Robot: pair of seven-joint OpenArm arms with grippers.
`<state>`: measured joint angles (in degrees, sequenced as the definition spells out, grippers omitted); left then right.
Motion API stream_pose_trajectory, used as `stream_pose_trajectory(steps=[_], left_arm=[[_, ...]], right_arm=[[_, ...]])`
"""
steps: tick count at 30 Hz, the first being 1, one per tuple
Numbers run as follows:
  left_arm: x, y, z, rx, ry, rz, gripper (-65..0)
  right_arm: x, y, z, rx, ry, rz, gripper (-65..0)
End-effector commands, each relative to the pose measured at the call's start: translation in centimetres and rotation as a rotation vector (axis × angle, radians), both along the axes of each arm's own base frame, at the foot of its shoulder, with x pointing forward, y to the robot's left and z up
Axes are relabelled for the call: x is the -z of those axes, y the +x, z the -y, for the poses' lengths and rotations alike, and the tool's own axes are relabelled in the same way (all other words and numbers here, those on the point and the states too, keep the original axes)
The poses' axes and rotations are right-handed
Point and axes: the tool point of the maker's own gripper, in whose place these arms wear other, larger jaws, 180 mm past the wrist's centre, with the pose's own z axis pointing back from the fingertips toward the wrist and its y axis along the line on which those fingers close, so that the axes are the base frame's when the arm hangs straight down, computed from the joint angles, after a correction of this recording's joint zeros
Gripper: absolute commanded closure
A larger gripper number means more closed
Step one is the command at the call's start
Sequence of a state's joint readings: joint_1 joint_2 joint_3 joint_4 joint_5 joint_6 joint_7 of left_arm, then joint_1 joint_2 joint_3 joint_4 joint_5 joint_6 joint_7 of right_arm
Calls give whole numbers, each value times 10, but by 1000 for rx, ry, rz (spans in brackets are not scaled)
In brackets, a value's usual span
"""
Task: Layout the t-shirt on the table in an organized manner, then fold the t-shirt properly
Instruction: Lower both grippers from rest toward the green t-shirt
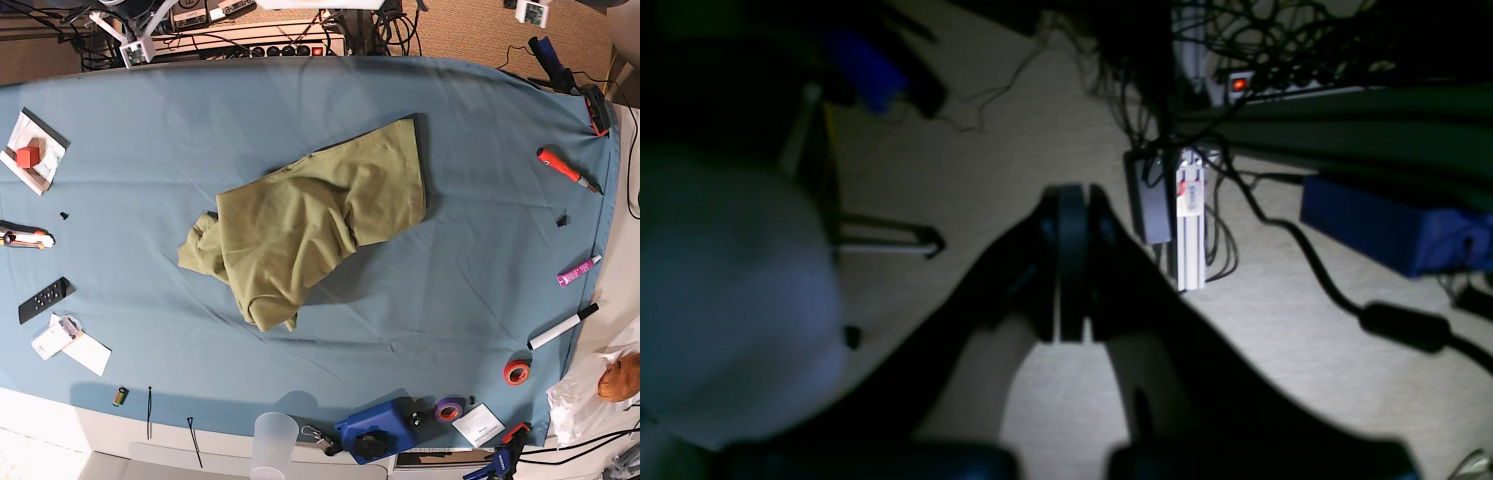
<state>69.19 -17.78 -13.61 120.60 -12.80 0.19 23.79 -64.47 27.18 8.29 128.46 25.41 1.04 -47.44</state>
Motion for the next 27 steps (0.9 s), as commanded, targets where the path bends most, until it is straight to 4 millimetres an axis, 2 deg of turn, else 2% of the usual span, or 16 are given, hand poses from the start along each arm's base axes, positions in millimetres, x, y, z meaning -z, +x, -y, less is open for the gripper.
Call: stream_pose_trajectory(steps=[1,5,7,11,17,27], left_arm=[[-13,5,-1,12,10,25,0],[-43,24,-3,29,43,51,0],[-56,33,-2,38,52,71,0],[-57,37,-4,37,60,83,0],[-62,65,-7,20,69,172,0],[-80,111,-5,24,63,350,0]], right_arm=[[-9,4,-5,-17,9,22,0],[-26,15,-18,-44,29,64,0],[-25,14,-17,-44,21,56,0],[-27,24,-9,-63,-36,91,0],[-35,53,-8,-61,-46,190,0],[-50,89,-2,-90,-108,338,0]])
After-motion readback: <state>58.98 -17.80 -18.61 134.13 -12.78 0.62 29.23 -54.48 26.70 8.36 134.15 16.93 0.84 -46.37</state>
